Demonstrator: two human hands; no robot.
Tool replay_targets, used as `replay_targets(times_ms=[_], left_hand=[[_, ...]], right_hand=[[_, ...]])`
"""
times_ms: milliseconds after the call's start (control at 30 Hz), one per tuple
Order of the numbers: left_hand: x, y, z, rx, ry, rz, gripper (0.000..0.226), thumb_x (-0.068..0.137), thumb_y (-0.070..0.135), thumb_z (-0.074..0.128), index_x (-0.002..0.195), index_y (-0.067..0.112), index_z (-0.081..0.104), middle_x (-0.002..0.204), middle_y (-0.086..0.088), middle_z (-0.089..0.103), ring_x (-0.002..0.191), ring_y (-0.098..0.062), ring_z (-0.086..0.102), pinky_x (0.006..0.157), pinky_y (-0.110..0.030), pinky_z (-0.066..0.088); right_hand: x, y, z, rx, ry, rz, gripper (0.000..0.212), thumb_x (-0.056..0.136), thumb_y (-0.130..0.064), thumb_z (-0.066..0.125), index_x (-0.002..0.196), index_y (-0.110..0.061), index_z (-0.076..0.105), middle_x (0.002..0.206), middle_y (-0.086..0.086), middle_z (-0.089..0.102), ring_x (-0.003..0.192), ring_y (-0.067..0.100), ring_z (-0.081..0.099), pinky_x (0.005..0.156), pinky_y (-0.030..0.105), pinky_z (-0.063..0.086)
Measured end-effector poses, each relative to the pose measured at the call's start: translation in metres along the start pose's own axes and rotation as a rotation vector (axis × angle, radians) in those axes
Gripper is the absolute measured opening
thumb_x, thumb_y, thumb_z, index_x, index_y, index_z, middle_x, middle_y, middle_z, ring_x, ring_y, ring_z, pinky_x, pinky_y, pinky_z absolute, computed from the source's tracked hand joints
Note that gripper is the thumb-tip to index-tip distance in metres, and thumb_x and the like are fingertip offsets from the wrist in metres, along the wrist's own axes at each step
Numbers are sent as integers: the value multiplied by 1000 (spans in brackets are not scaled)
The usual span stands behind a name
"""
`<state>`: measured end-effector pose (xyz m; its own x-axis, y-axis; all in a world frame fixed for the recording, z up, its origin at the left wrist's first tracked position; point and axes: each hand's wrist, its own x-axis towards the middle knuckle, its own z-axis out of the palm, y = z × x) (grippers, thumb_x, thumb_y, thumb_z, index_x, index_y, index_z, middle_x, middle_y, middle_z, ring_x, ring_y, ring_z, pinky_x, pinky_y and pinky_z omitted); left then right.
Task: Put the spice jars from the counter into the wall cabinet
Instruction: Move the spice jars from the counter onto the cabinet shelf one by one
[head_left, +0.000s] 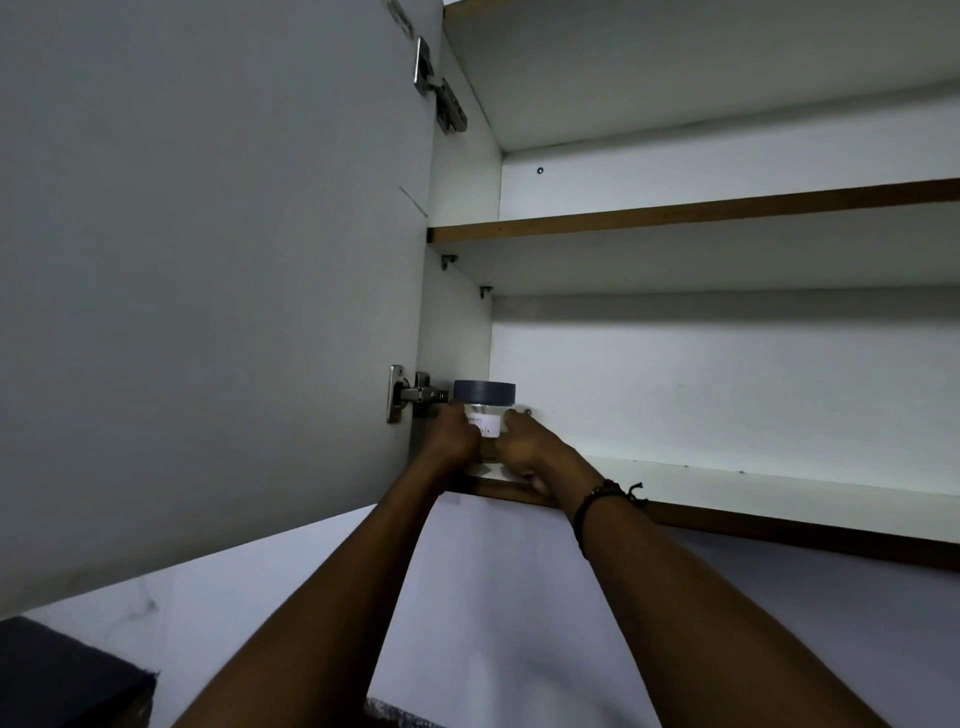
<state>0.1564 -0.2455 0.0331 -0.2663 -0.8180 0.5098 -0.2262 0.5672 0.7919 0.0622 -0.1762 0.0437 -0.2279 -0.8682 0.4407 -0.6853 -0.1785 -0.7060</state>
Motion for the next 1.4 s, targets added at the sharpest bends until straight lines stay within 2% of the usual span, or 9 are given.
replay_targets(times_ms=[100, 233, 400, 567, 700, 900, 1133, 1233, 1400], left_hand=[[-6, 1, 2, 31, 41, 19, 29, 95, 2, 48, 122, 1, 59, 117, -20, 67, 108, -33, 64, 93, -42, 54], [-27, 0, 3, 12, 138, 112, 27, 92, -2, 45, 109, 0, 67, 107, -19, 70, 100, -32, 65, 85, -40, 54], [-69, -2, 7, -110, 205, 231, 34, 94, 4, 44, 118, 7, 67, 111, -11, 72, 101, -27, 67, 92, -45, 55], [-112, -5, 11, -165, 223, 262, 33, 101, 16, 46, 129, 11, 63, 125, -5, 68, 112, -18, 62, 100, -38, 49], [-160, -17, 20, -165, 197, 224, 29, 100, 21, 49, 121, 12, 67, 121, -4, 69, 106, -16, 61, 88, -24, 42], [-252, -69, 57, -162, -39, 60, 33, 101, 25, 49, 127, 14, 66, 128, -2, 68, 116, -16, 62, 101, -29, 46], [-420, -168, 113, -82, -365, -103, 24, 101, 19, 49, 98, 12, 73, 96, -3, 72, 86, -9, 65, 79, -26, 51], [-489, -205, 132, -45, -479, -187, 30, 102, 19, 47, 90, 9, 72, 93, -12, 74, 85, -17, 68, 74, -28, 52], [-570, -247, 137, -1, -553, -283, 40, 102, 28, 45, 65, 26, 59, 64, 13, 63, 60, 5, 56, 60, -14, 42]], right_hand=[[-5, -2, 1, -7, 5, -7, 25, 94, -7, 50, 72, -21, 49, 80, 3, 57, 68, 13, 53, 60, 24, 44], [-14, -1, 0, -89, 143, -72, 8, 88, -8, 58, 93, -13, 57, 94, 2, 57, 81, 18, 53, 56, 20, 37], [-47, 2, 4, -69, 376, -164, 37, 88, -5, 48, 124, -8, 59, 120, 9, 63, 94, 17, 54, 77, 21, 38], [-98, 17, 9, -60, 467, -198, 40, 93, -5, 49, 133, -8, 55, 134, 8, 58, 121, 22, 56, 95, 19, 38], [-149, 45, 11, -130, 392, -173, 33, 92, -14, 52, 124, -9, 61, 124, 7, 64, 111, 21, 60, 92, 28, 46], [-247, 113, 55, -212, 197, -5, 36, 93, -22, 52, 127, -14, 59, 129, 5, 61, 114, 23, 60, 100, 39, 47], [-416, 199, 138, -142, 10, 267, 28, 90, -15, 53, 117, -11, 59, 105, 5, 64, 89, 17, 63, 64, 20, 42], [-486, 231, 162, -172, -77, 369, 29, 92, -14, 52, 120, -9, 58, 112, 7, 63, 98, 21, 62, 75, 29, 51], [-567, 257, 186, -213, -243, 387, 32, 92, -19, 52, 122, -7, 56, 120, 13, 58, 111, 29, 56, 98, 42, 44]])
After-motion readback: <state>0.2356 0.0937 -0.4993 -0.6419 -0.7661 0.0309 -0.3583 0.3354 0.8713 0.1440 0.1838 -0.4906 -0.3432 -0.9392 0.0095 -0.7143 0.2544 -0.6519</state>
